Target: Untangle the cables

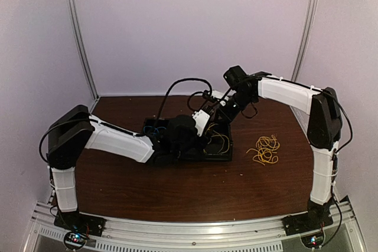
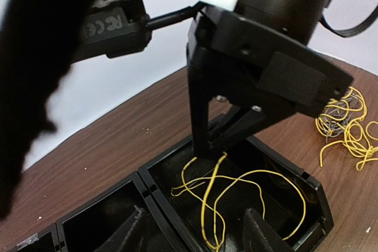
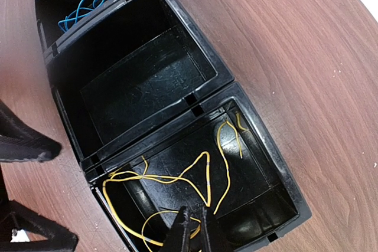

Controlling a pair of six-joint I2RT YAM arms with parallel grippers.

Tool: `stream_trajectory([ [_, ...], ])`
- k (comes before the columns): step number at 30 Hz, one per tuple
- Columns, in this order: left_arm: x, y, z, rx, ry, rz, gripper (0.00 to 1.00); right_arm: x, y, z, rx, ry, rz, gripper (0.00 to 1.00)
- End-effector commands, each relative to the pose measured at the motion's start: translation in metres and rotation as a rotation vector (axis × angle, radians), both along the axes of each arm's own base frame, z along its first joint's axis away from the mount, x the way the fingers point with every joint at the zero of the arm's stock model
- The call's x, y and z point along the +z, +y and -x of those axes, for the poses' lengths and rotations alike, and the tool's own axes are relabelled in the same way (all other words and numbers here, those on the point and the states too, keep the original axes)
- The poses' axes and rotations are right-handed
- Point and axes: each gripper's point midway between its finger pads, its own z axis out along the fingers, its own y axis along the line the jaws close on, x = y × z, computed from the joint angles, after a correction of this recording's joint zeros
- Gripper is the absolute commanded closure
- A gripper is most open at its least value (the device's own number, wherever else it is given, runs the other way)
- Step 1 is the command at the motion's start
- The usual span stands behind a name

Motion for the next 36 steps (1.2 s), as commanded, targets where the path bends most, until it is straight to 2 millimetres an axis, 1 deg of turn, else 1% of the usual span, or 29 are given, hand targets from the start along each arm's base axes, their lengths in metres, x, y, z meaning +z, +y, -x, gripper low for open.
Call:
stream_trajectory([
  [1, 0.005, -0.001, -0.026, 0.0, -0.009, 0.024, 0.5, 0.002, 0.006, 0.002, 0.02, 0.008, -0.023, 0.92],
  [5, 0.002, -0.015, -0.024, -0.084, -0.008, 0.017, 0.57, 0.003, 0.005, 0.001, 0.018, 0.008, -0.027, 0.91],
  [8, -0.004, -0.021, -0.024, -0.107, 0.0, -0.007, 0.62, 0.003, 0.005, 0.0, 0.016, 0.008, -0.03, 0.91],
  [12, -0.009, -0.024, -0.029, -0.104, 0.006, -0.015, 0.68, 0.004, 0.006, 0.0, 0.017, 0.012, -0.034, 0.91],
  [17, -0.014, -0.026, -0.035, -0.099, 0.014, -0.017, 0.81, 0.004, 0.005, 0.001, 0.014, 0.015, -0.035, 0.91],
  [22, -0.017, -0.025, -0.035, -0.093, 0.016, -0.014, 0.93, 0.012, 0.003, -0.004, 0.0, 0.016, -0.063, 0.91],
  [24, -0.019, -0.023, -0.034, -0.092, 0.017, -0.013, 0.97, 0.016, 0.002, -0.006, -0.004, 0.017, -0.072, 0.89],
  [25, -0.02, -0.022, -0.033, -0.094, 0.017, -0.01, 0.99, 0.019, 0.0, -0.008, -0.008, 0.016, -0.076, 0.86],
  [26, -0.021, -0.022, -0.031, -0.097, 0.019, -0.005, 1.0, 0.022, -0.003, -0.01, -0.015, 0.014, -0.082, 0.8],
  [30, -0.023, -0.021, -0.026, -0.106, 0.032, 0.041, 1.0, 0.042, -0.016, -0.022, -0.049, -0.005, -0.13, 0.67],
  [32, -0.027, -0.022, -0.025, -0.104, 0.055, 0.061, 1.0, 0.058, -0.028, -0.032, -0.076, -0.025, -0.167, 0.64],
  [36, -0.035, -0.031, -0.026, -0.109, 0.11, 0.098, 1.0, 0.086, -0.048, -0.044, -0.116, -0.081, -0.204, 0.63],
])
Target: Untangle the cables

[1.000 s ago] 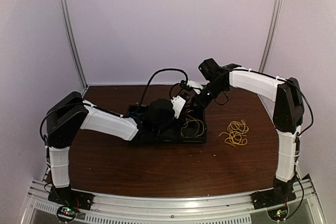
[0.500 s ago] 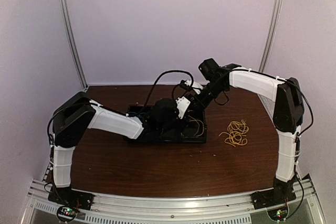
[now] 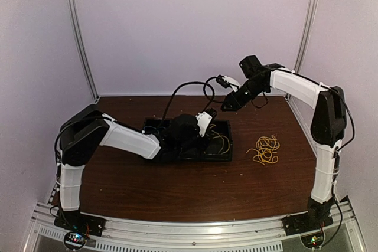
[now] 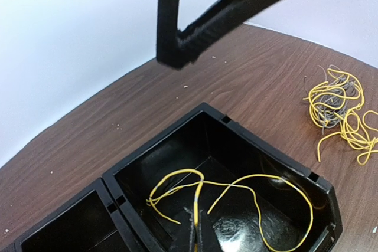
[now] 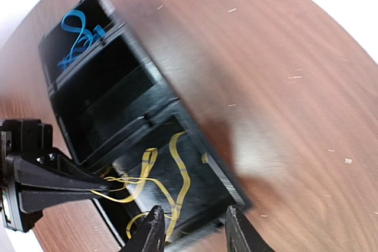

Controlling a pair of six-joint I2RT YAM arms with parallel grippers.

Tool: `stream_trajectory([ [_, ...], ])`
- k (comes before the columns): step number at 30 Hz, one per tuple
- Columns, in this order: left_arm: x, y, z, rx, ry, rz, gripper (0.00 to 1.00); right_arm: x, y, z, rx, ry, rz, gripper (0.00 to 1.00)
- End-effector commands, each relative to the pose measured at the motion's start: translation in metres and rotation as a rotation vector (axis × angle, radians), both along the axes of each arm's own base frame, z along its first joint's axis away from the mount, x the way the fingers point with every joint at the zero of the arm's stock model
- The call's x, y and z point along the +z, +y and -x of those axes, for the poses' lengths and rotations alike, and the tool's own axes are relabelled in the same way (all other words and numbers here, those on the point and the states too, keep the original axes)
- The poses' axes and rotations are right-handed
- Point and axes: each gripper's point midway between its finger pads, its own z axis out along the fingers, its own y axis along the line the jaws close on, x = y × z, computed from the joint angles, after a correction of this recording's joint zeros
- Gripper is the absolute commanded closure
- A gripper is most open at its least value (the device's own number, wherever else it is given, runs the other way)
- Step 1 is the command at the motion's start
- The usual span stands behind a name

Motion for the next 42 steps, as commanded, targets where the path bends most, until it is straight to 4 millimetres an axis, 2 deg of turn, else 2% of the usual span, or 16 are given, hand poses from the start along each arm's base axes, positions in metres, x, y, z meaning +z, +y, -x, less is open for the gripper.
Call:
stream_trajectory([
  [1, -0.005, -0.014, -0.004, -0.008, 0.058, 0.091, 1.0, 0.06, -0.02, -0.009, -0.037, -0.103, -0.082, 0.63],
  [6, -0.023, -0.034, -0.013, 0.015, 0.132, 0.078, 1.0, 0.079, -0.044, -0.005, -0.077, -0.152, -0.094, 0.62],
  [11, -0.041, -0.046, -0.018, 0.081, 0.24, 0.046, 1.0, 0.089, -0.059, 0.009, -0.083, -0.192, -0.081, 0.61],
  [15, -0.051, -0.051, -0.012, 0.13, 0.34, 0.031, 1.0, 0.089, -0.067, 0.02, -0.085, -0.211, -0.07, 0.61],
  [17, -0.064, -0.048, -0.009, 0.175, 0.387, -0.018, 1.0, 0.09, -0.071, 0.024, -0.086, -0.226, -0.07, 0.61],
  [22, -0.084, -0.058, 0.006, 0.185, 0.451, -0.095, 1.0, 0.082, -0.078, 0.031, -0.083, -0.226, -0.061, 0.6],
  [27, -0.092, -0.048, 0.009, 0.237, 0.482, -0.145, 1.0, 0.079, -0.082, 0.035, -0.077, -0.215, -0.075, 0.6],
  [32, -0.086, -0.051, 0.009, 0.217, 0.475, -0.149, 0.95, 0.073, -0.085, 0.039, -0.072, -0.206, -0.076, 0.6],
  [37, -0.054, -0.046, 0.001, 0.265, 0.432, -0.12, 0.62, 0.056, -0.101, 0.045, -0.086, -0.174, -0.056, 0.6],
  [39, -0.039, -0.042, -0.003, 0.285, 0.405, -0.106, 0.56, 0.049, -0.114, 0.047, -0.102, -0.162, -0.036, 0.6],
  [42, -0.016, -0.039, -0.005, 0.29, 0.372, -0.086, 0.53, 0.036, -0.136, 0.05, -0.134, -0.142, 0.005, 0.6],
])
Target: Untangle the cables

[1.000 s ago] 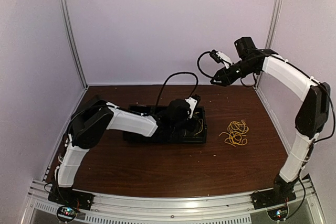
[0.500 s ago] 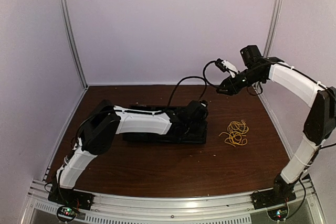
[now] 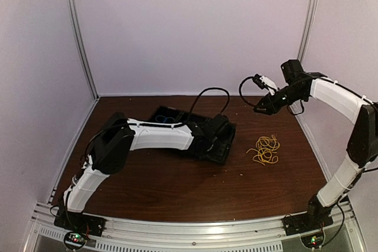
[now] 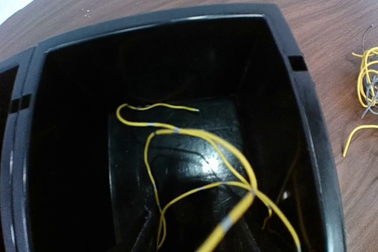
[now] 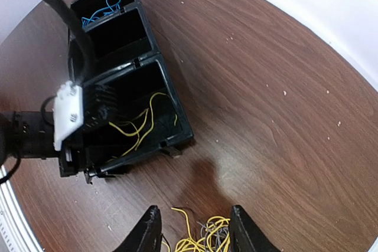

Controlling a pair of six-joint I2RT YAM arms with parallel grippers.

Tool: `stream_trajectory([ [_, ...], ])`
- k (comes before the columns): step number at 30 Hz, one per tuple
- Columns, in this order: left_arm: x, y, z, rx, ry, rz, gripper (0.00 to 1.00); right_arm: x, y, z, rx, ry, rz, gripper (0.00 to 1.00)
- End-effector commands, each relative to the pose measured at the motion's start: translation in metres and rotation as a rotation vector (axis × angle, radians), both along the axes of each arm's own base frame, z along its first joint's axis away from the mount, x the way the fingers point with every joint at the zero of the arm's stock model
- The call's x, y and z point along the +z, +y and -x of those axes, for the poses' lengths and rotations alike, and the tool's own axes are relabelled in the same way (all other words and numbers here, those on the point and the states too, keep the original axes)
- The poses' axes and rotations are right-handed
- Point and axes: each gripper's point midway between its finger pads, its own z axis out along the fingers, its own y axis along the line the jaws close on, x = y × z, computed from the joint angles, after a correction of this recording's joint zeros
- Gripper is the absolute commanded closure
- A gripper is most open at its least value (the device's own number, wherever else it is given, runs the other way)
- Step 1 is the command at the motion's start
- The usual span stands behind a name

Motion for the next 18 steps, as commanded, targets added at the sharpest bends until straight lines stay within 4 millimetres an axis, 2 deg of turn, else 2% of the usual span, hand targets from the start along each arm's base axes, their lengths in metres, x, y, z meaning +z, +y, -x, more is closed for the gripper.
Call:
stream_trajectory([
  [1, 0.067, 0.005, -0.012, 0.035, -0.095, 0.06, 0.52, -0.009, -0.033, 0.008, -0.038, 0.002, 0.048, 0.6],
  [4, 0.092, 0.009, -0.011, 0.044, -0.131, 0.088, 0.5, -0.029, -0.054, 0.016, -0.068, 0.04, 0.082, 0.6],
  [7, 0.116, 0.016, -0.011, 0.053, -0.164, 0.116, 0.46, -0.05, -0.067, 0.029, -0.073, 0.087, 0.112, 0.6],
  [12, 0.133, 0.021, -0.006, 0.042, -0.175, 0.134, 0.44, -0.065, -0.069, 0.051, -0.046, 0.115, 0.121, 0.61],
  [18, 0.144, 0.021, 0.003, -0.004, -0.174, 0.171, 0.41, -0.082, -0.071, 0.074, -0.018, 0.142, 0.143, 0.63],
])
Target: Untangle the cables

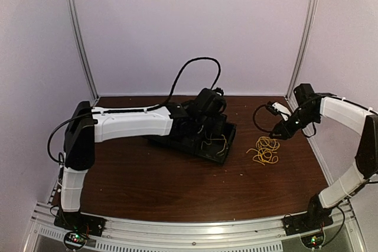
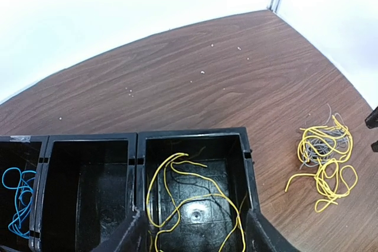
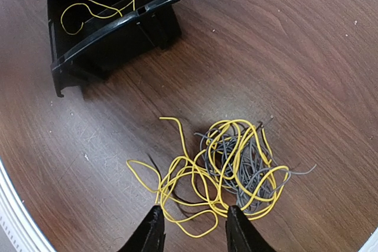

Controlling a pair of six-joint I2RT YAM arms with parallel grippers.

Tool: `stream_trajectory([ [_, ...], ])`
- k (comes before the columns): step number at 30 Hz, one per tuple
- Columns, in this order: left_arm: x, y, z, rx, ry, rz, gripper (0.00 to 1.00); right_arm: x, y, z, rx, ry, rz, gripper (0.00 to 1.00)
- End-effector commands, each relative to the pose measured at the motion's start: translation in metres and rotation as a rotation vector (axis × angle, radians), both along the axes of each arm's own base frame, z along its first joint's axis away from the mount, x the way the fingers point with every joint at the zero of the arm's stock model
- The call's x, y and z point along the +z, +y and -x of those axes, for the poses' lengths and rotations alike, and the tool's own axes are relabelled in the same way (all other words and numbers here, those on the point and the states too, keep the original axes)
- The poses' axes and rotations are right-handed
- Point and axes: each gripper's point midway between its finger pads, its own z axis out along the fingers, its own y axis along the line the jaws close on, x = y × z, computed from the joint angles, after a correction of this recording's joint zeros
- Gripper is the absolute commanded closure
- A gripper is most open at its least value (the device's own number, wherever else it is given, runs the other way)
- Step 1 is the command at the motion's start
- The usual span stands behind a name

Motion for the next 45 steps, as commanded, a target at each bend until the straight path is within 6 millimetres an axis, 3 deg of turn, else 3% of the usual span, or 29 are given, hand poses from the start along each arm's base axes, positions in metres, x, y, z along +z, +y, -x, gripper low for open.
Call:
stream_trajectory([
  [1, 0.012, 0.001, 0.005, -0.034, -0.023, 0.025, 0.41, -0.005, -0.001, 0.017, 0.041, -0.003, 0.017, 0.64],
  [4, 0.021, 0.009, 0.012, -0.047, -0.049, 0.049, 0.41, -0.014, 0.005, 0.03, 0.078, 0.028, -0.008, 0.67],
  [8, 0.034, 0.039, 0.019, -0.01, -0.089, 0.064, 0.41, -0.031, 0.016, 0.043, 0.123, 0.081, -0.008, 0.76],
  [12, 0.015, 0.077, 0.015, 0.041, -0.05, 0.001, 0.38, -0.05, 0.021, 0.052, 0.157, 0.121, 0.005, 0.74],
  [17, -0.006, 0.108, 0.019, 0.072, 0.003, -0.008, 0.37, -0.066, 0.027, 0.052, 0.183, 0.118, 0.035, 0.67],
  [24, -0.02, 0.12, 0.028, 0.09, 0.038, -0.005, 0.37, -0.081, 0.04, 0.046, 0.212, 0.133, 0.052, 0.62],
  [29, -0.018, 0.12, 0.03, 0.09, 0.047, 0.016, 0.37, -0.091, 0.041, 0.029, 0.162, 0.131, 0.077, 0.65],
  [33, -0.014, 0.122, 0.031, 0.091, 0.045, 0.026, 0.37, -0.09, 0.041, 0.024, 0.144, 0.125, 0.075, 0.79],
  [37, -0.013, 0.12, 0.031, 0.086, 0.046, 0.034, 0.37, -0.08, 0.041, 0.023, 0.136, 0.109, 0.071, 0.93],
  [40, -0.012, 0.113, 0.032, 0.05, 0.038, 0.038, 0.38, -0.057, 0.042, 0.023, 0.14, 0.089, 0.064, 1.0],
  [43, -0.004, 0.093, 0.041, -0.074, -0.001, 0.066, 0.4, -0.003, 0.05, 0.02, 0.16, 0.012, 0.015, 1.0],
  [45, 0.014, 0.066, 0.058, -0.23, -0.067, 0.125, 0.45, 0.039, 0.055, 0.021, 0.178, -0.051, -0.025, 1.0],
])
